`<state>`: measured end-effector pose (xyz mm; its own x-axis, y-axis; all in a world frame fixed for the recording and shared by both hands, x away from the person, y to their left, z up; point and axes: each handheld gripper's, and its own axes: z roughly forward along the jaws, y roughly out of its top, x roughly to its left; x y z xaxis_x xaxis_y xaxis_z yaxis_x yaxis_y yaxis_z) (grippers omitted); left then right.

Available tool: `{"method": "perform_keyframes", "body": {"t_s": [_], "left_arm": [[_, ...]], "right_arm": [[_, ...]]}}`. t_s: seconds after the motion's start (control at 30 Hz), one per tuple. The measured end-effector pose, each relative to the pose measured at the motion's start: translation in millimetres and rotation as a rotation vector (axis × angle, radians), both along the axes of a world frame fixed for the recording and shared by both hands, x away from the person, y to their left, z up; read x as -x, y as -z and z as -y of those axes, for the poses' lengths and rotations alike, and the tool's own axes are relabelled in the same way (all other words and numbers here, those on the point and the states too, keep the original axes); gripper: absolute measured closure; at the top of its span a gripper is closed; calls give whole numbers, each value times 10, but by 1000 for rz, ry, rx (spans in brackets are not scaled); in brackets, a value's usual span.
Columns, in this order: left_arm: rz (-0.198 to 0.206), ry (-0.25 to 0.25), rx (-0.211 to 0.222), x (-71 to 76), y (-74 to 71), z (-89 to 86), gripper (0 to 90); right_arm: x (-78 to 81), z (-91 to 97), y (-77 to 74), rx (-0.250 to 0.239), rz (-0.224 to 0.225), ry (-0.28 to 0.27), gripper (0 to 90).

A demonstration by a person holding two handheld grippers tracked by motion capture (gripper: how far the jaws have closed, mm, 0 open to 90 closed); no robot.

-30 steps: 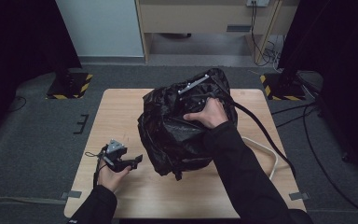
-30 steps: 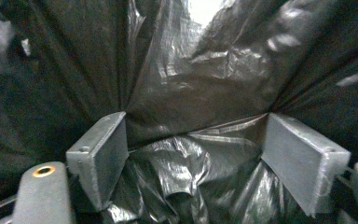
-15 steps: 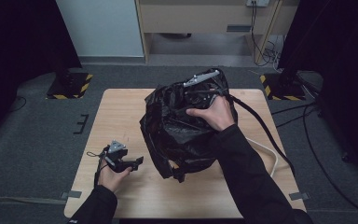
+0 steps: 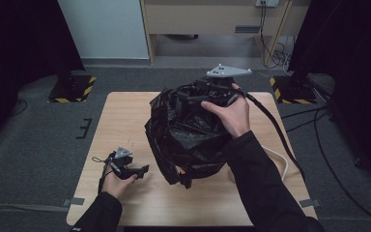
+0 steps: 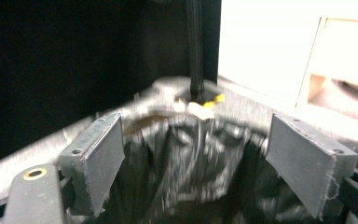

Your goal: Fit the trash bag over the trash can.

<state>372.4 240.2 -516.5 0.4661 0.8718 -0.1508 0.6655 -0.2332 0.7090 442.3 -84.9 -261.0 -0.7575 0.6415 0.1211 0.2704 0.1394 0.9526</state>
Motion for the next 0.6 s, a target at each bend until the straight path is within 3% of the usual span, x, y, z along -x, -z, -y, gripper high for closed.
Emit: {"method": "perform_keyframes", "body": {"t_s": [0.03,0.07,0.27,0.43,0.6], "left_arm": [[0,0,0,0,0,0,173],[-6,0,-1,-2,8,1,171],[-23,5,-9,-8,32,2,169],[-27,7,-8,-8,35,6,168],[-28,8,-7,-6,33,6,168]], "right_arm": [[0,0,0,0,0,0,184],[23,40,-64,-42,34,9,179],[84,177,-245,-140,117,48,165],[109,360,-355,-160,177,123,143],[98,667,-352,-203,194,199,144]]}}
